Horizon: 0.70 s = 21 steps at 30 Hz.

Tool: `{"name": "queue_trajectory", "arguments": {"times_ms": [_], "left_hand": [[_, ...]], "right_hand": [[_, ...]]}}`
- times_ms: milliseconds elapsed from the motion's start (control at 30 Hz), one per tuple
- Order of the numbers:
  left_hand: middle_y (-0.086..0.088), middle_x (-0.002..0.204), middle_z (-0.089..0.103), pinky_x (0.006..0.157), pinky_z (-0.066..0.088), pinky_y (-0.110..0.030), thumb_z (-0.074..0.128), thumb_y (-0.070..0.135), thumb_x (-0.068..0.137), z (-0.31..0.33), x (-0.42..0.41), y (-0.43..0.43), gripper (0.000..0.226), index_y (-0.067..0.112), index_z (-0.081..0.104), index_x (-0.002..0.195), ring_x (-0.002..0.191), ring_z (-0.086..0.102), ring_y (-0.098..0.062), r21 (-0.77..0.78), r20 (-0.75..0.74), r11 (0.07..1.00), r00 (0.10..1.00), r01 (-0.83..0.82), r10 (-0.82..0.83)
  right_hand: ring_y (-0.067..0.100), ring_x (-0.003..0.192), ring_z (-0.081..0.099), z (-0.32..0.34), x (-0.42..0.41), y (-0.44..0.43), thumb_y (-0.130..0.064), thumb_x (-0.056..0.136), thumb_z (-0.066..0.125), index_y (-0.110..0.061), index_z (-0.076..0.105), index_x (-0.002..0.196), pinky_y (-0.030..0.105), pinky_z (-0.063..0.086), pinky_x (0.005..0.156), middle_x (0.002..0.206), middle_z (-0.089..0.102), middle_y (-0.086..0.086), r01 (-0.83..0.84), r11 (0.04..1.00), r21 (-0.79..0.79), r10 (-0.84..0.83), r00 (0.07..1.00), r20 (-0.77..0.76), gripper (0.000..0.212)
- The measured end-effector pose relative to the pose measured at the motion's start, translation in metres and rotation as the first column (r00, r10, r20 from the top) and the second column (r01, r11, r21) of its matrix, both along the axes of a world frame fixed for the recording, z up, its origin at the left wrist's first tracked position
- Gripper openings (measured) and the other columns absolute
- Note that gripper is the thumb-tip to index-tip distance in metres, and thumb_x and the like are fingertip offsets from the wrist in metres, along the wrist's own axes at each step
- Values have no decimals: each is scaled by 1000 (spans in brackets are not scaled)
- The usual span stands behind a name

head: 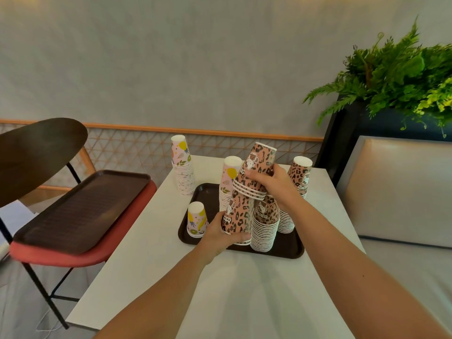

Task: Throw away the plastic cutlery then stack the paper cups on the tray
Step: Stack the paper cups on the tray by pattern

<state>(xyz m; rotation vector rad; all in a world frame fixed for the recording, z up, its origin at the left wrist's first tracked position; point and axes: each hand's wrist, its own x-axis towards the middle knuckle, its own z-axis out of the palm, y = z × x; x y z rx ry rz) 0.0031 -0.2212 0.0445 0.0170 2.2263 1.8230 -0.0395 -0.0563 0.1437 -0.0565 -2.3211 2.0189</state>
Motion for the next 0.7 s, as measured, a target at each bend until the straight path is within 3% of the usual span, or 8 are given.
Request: {"name": "queue_trajectory", "arguments": {"times_ms": [133, 367, 567, 700], "left_hand": [[10, 106, 60, 85, 46, -23, 85, 20, 65, -2, 0, 0, 71, 22, 43, 123, 99, 57, -5, 21, 15, 1000, 1000, -6, 5], [4, 113, 61, 92, 47, -30, 86, 25, 63, -4, -8, 3, 75, 21, 43, 125, 106, 58, -13, 16, 1, 999, 999, -37, 37], [7, 108, 60, 83, 45, -23, 84, 25, 65, -1, -9, 5, 72, 21, 42, 123, 101, 56, -8, 37, 1, 998, 999, -50, 50], [8, 108, 60, 80, 44, -19, 84, 25, 66, 1, -9, 6, 70, 22, 42, 122, 98, 56, -4, 55, 0, 997, 998, -59, 60]], "right_hand": [[17, 101, 64, 14, -9, 14, -31, 69, 80, -12, 54, 119, 39, 53, 91, 113, 66, 1, 134, 991, 19, -132, 988, -85, 59], [21, 107, 60, -2, -9, 28, -32, 71, 80, -6, 48, 120, 33, 50, 86, 117, 62, 7, 313, 913, 260, -260, 940, -219, 64], [25, 115, 56, -39, 0, 30, -25, 73, 79, -9, 42, 130, 30, 44, 89, 125, 57, 10, 255, 910, 327, -207, 963, -174, 70], [26, 130, 43, -51, 2, 31, -31, 72, 79, -13, 24, 146, 40, 40, 106, 144, 41, 10, 164, 923, 349, -141, 986, -93, 94]]}}
